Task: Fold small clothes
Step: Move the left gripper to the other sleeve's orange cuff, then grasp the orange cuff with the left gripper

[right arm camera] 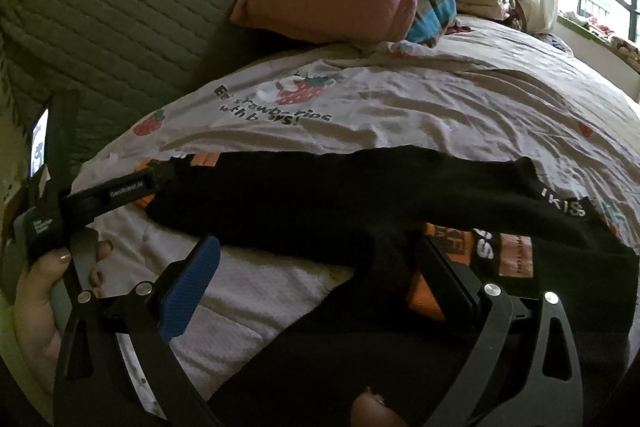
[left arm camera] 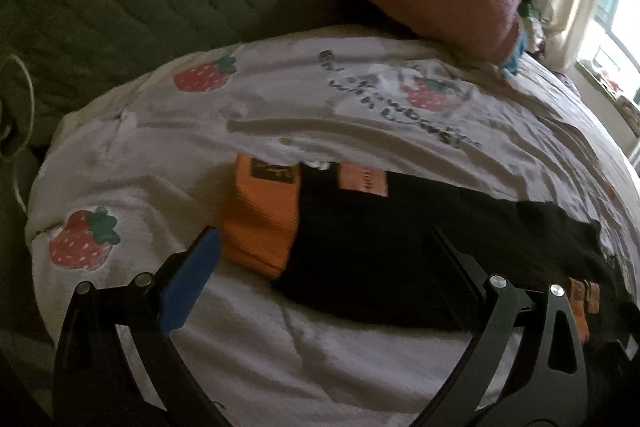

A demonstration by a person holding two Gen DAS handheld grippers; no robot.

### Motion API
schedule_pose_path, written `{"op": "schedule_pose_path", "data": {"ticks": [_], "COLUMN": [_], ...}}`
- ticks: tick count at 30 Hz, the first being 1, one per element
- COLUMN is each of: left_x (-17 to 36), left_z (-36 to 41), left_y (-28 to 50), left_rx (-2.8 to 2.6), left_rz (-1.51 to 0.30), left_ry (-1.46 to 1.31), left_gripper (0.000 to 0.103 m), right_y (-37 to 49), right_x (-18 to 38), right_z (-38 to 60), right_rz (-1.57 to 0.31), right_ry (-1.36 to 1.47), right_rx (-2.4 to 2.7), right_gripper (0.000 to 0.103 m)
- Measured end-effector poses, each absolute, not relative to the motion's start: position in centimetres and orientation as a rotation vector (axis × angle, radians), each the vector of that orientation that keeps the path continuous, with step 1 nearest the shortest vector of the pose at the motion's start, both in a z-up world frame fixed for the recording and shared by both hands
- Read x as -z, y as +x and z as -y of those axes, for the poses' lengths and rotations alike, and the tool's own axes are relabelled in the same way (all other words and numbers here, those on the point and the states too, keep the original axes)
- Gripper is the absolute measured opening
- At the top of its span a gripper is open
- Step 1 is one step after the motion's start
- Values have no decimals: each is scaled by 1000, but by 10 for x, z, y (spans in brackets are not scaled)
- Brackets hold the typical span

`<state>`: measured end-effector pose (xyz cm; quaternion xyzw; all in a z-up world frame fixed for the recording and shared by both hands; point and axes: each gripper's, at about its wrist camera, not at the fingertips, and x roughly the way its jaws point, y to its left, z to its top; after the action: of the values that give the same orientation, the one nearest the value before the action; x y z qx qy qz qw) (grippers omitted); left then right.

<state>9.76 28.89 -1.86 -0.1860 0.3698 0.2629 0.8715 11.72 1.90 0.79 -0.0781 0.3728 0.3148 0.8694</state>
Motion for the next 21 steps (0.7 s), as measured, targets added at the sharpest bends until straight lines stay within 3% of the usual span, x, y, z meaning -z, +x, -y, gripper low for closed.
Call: {"op": "schedule_pose_path", "data": {"ticks": [9,11,14,15,16,18,21], "left_x": [49,52,51,52,51,48,37], "left_z": [-324,-324,-324,-324,-324,-321,-311], "left_y": [106,109,113,112,111,110,110], "left_rx": [-590,-601,-619,-625,-601,-563,-525], "left_rz": [-821,-823,-814,-812,-802,-789,-755], "left_ry": [-509,-498,-471,-469,-483,-490,-463], "left_gripper": [93,87,58,42,17,11,9], "right_y": [125,126,129,130,131,133,131], "right_x": [-3,-1,3,4,5,5,5], "right_z": [-28,-28,-24,-21,-18,-10,4], "right_rz": [-796,-803,-813,-817,-821,-825,-828], "right_ry": [-147,-146,-132,-123,-109,-89,-60], "right_rx": [-677,-678,-668,-664,-661,-646,-631], "right_gripper": [98,98,98,98,98,98,98]}}
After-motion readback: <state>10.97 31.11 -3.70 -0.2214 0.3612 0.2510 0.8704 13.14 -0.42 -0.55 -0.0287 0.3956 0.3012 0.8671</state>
